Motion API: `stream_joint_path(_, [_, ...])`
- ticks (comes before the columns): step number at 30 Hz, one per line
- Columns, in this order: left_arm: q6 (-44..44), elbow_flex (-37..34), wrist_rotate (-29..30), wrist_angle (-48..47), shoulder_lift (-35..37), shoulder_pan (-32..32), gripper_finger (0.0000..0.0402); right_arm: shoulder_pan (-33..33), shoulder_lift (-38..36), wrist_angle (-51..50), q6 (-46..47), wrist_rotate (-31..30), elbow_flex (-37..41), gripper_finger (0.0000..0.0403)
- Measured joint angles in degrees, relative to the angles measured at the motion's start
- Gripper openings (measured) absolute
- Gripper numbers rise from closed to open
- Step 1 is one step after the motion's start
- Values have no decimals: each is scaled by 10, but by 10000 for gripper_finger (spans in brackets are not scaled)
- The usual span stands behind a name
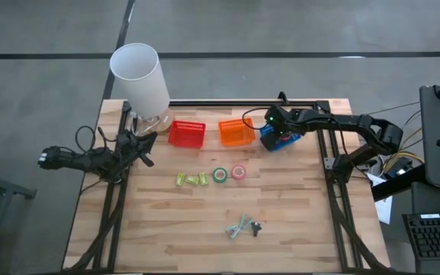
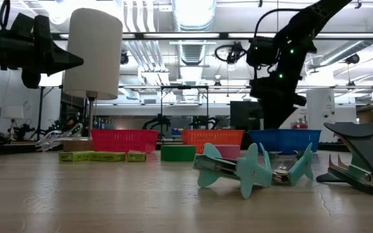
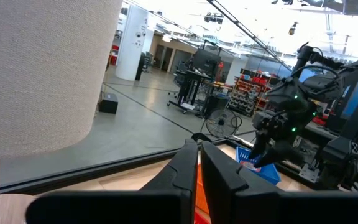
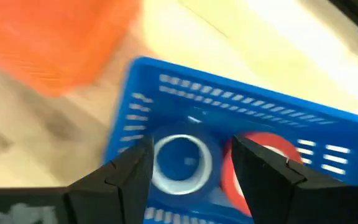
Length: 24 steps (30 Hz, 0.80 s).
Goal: Pick and place Stapler, Stapler remover, tape
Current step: Put the pink tape on the shelf
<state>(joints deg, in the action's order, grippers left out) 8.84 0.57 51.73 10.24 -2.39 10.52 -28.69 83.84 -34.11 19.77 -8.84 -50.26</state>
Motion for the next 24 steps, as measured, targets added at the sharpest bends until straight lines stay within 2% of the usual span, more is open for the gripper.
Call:
stream_joint_path(8, [0, 0, 0, 0, 0, 0, 23, 71, -13, 12, 4, 25, -25, 210])
stream_joint_path(14, [0, 0, 0, 0, 0, 0, 26, 130, -12, 74, 38, 59, -26, 205])
stream_joint_path(21, [0, 0, 0, 0, 0, 0, 24, 190, -12, 120, 25, 56, -25, 203])
stream_joint_path(24, [0, 0, 0, 0, 0, 0, 26, 215, -12, 126, 26, 24, -25, 203])
